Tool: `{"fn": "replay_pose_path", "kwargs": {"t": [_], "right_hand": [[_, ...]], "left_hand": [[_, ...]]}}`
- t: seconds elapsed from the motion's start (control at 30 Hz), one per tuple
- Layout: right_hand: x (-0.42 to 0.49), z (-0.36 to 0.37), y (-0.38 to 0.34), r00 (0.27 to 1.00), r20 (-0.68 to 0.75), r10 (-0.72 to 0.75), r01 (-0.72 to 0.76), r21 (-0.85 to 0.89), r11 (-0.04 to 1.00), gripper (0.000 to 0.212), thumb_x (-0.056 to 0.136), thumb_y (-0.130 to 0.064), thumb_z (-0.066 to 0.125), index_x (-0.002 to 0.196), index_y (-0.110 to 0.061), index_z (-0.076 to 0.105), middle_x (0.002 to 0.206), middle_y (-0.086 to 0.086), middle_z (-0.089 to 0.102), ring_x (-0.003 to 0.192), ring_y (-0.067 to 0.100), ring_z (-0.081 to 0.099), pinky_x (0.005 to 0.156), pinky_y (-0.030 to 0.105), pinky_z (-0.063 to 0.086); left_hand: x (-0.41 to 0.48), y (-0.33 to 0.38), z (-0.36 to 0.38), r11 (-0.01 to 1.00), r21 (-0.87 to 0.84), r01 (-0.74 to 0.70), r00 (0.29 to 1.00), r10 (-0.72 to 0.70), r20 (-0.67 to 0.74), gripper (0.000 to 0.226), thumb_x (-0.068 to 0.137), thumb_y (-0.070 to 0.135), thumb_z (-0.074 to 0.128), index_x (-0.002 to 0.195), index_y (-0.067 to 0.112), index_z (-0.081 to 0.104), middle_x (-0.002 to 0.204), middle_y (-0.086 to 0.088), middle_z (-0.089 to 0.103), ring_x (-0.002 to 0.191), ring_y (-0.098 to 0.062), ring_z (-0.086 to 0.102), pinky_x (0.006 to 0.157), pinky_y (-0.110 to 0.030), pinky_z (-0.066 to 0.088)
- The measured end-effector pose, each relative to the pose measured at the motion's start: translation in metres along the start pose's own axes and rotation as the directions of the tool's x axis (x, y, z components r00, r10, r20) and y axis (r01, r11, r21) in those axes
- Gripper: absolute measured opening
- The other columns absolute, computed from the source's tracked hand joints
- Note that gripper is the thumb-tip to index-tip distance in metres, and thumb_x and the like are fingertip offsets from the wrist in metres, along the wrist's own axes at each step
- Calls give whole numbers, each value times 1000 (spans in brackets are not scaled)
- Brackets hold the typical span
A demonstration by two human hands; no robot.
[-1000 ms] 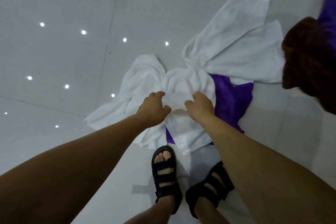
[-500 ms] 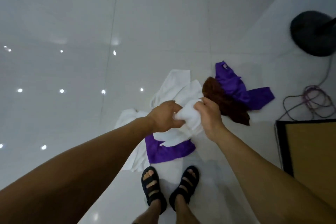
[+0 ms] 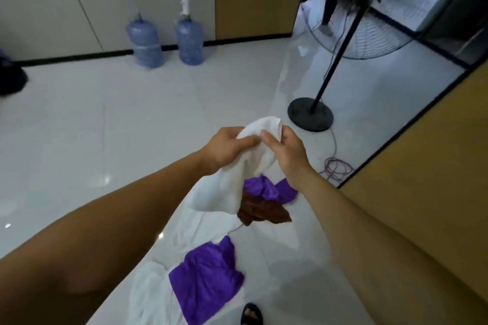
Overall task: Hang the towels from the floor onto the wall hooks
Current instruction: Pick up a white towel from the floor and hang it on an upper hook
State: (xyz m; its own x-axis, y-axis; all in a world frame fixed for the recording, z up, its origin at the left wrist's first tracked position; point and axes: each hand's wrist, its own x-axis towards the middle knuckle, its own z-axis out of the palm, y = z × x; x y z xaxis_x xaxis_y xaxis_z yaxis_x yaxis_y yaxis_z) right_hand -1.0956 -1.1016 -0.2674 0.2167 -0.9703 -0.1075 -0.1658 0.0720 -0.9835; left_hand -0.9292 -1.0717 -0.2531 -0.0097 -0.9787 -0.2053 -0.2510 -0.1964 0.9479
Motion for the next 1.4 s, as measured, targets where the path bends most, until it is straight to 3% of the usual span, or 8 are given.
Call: {"fn": "replay_pose_path", "kwargs": {"t": [0.13,0.3,0.43,0.63,0.97,1.1,1.23,1.4], "right_hand": [[-30,-37,-20,998,-19,64,-66,-202,977,26,84,-28,72,107,-20,64,106,2,70,95,18,66,82,36,57],[-70,-76,-54,949,-310,-57,0,-181,983,7,93,-23,60,87,-24,63,90,1,66,88,24,62,78,35,51],[-106,-102,-77,950,-296,-101,19,-270,963,18,89,-43,60,77,-30,64,82,-7,68,77,15,65,65,28,48],[-180,-169,-68,963,-269,-27,-61,-314,947,23,73,-42,81,83,-27,66,78,-13,73,67,1,68,51,12,48],[-293,-290,-17,923,-336,189,-266,-201,943,27,72,-35,84,93,-23,71,88,-10,72,78,6,70,62,19,54],[-331,-336,-5,879,-456,142,-236,-155,959,36,72,-41,82,94,-15,72,89,0,76,82,19,73,76,34,59],[-367,-372,2,817,-571,83,-118,-24,993,23,76,-34,80,87,-15,75,90,6,76,79,19,73,74,34,59],[-393,-395,6,616,-788,-6,-24,-26,999,13,77,-19,81,79,-19,68,85,4,73,74,13,67,67,27,55]], "left_hand": [[-7,62,2,992,-111,-66,998,67,8,12,67,38,70,66,26,72,71,1,70,70,-22,65,61,-32,50],[-18,112,17,981,79,-179,981,172,84,17,78,28,69,93,20,65,85,1,66,76,-17,63,56,-22,48],[-37,137,45,968,26,-251,954,242,179,19,84,28,68,101,19,66,92,2,70,82,-18,67,61,-22,52],[-59,191,84,916,18,-400,911,396,112,22,89,40,63,81,20,69,75,7,67,67,-11,62,62,-25,52],[-79,243,168,844,243,-479,853,513,-101,22,93,35,56,91,15,65,74,4,58,67,-12,53,56,-23,40],[-89,243,204,812,373,-448,849,517,-106,22,95,31,52,92,11,61,77,-3,55,68,-18,50,52,-25,35],[-98,239,243,852,348,-392,873,464,-151,31,96,27,49,102,0,62,99,-21,63,92,-35,59,77,-40,49],[-106,237,271,833,422,-358,878,455,-152,29,97,23,45,104,-1,59,107,-25,61,100,-40,57,85,-42,46]]}}
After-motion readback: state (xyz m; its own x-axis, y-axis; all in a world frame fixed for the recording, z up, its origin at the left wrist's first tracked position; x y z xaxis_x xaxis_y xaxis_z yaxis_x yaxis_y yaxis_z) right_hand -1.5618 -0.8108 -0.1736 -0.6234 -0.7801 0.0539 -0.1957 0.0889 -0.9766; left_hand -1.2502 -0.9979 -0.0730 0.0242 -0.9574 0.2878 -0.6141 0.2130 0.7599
